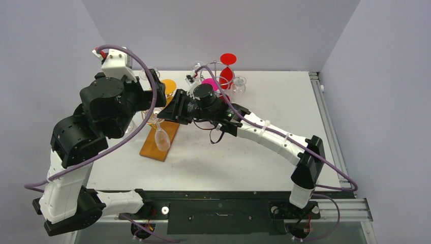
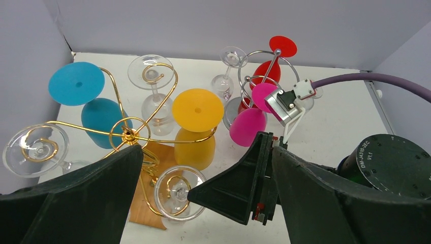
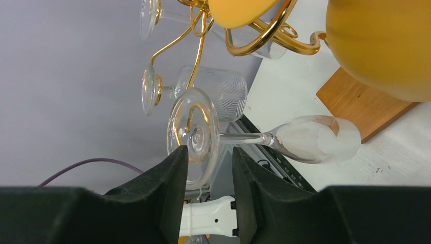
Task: Take the wine glass off the wine glass rack
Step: Pick up the wine glass from the wine rack.
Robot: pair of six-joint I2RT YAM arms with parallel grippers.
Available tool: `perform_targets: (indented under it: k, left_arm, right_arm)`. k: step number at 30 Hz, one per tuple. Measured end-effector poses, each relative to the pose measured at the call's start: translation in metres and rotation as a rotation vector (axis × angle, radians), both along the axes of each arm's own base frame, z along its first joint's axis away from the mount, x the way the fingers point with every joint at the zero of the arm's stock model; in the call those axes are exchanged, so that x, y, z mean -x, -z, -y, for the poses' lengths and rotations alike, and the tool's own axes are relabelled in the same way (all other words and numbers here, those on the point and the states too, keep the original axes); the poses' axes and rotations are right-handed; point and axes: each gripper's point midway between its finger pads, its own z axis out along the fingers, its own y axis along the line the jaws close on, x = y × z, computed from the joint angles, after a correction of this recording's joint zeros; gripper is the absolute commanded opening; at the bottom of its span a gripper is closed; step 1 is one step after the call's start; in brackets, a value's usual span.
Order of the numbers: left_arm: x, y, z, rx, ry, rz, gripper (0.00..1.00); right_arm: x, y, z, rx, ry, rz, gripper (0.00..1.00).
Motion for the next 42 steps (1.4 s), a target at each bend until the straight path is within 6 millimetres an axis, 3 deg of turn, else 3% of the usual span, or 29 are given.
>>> perform_targets:
  k: [15, 42]
  left_arm:
    - [0.002, 0.005, -0.003, -0.006, -0.003, -0.005, 0.96]
    - [-0.001, 0.011, 0.000, -0.020, -0.003, -0.018, 0.96]
  right_arm:
    - [0.000, -0.006, -0.002, -0.026, 0.013, -0.012, 0.00]
    - [0.009, -0.010, 0.000, -0.099, 0.007, -0.085, 0.00]
